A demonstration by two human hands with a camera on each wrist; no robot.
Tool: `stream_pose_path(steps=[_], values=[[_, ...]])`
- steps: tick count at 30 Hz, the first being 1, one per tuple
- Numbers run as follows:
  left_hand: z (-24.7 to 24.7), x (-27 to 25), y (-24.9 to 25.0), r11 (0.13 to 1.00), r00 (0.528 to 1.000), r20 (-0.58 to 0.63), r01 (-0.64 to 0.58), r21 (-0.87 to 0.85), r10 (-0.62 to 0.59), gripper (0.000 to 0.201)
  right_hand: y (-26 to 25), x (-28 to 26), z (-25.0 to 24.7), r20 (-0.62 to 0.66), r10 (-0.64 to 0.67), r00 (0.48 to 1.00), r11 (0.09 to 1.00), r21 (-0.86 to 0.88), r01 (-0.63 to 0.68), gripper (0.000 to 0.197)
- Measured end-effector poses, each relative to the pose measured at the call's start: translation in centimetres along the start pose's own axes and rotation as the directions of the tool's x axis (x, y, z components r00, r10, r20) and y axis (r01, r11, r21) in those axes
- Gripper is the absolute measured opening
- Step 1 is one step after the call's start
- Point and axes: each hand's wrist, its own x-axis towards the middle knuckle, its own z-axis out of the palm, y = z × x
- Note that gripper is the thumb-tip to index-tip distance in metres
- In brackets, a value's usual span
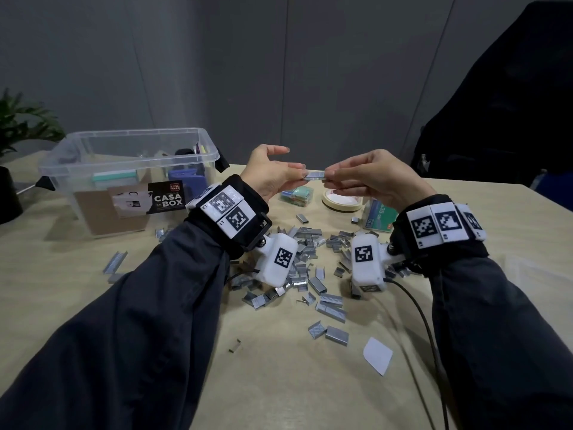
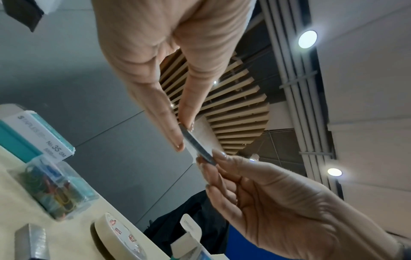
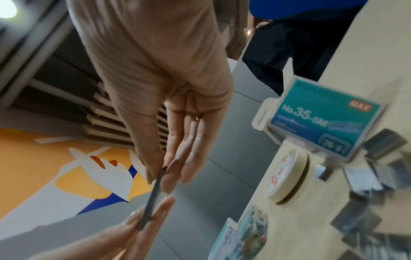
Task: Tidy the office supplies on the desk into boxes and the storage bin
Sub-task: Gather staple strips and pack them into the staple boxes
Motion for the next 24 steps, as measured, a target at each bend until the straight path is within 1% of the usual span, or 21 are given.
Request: stream_pose_path(steps=[4,7,9,12,14,16,17,18,20,22,24], values=[[0.5,0.0,-0.1,0.999,1.0,0.021,-0.011,-0.038,0.012,0.057,-0.2,0.0,0.1,-0.056,0.05,0.997,0.992,0.122,-0.043,0.005],[1.2,-0.2,-0.1,0.996,0.999,0.027,-0.022,-0.091,0.025,0.054,-0.4,0.0,-0.3,-0.063,0.06,0.996,0.98,0.195,-0.047,0.005],[1.7,-0.4,0.0,0.992,0.999,0.043,-0.011,-0.125,0.017,0.05,-0.7,-0.1,-0.9,-0.089,0.057,0.994,0.98,0.193,-0.039,0.005],[2.9,-0.6,0.0,0.994,0.996,0.086,0.034,-0.107,-0.024,0.042,-0.9,-0.1,-2.7,-0.197,-0.002,0.981,0.998,0.063,0.015,0.003],[4.0,-0.3,-0.3,0.998,0.994,0.088,0.062,-0.009,-0.061,0.036,-0.7,-0.1,-4.1,-0.294,-0.051,0.955,0.998,-0.035,0.042,0.005],[5.2,0.4,-1.0,0.981,0.992,0.1,0.064,0.182,-0.083,0.033,-0.2,0.1,-5.6,-0.388,-0.095,0.917,0.989,-0.141,0.042,0.005],[5.8,0.8,-1.4,0.953,0.99,0.121,0.036,0.3,-0.076,0.032,0.1,0.3,-6.2,-0.428,-0.109,0.897,0.98,-0.195,0.026,0.005],[6.5,1.3,-1.7,0.909,0.986,0.154,-0.01,0.417,-0.06,0.034,0.4,0.4,-6.7,-0.466,-0.114,0.877,0.97,-0.244,-0.003,0.005],[7.7,1.8,-2.2,0.786,0.972,0.231,-0.115,0.608,-0.036,0.042,0.9,0.5,-7.4,-0.522,-0.122,0.844,0.94,-0.334,-0.07,0.008],[8.9,2.2,-2.4,0.688,0.954,0.297,-0.187,0.701,-0.043,0.051,1.1,0.6,-7.8,-0.532,-0.114,0.839,0.905,-0.404,-0.134,0.008],[9.7,2.5,-2.5,0.656,0.935,0.345,-0.211,0.724,-0.079,0.054,1.0,0.5,-8.0,-0.523,-0.094,0.847,0.865,-0.465,-0.191,0.008]])
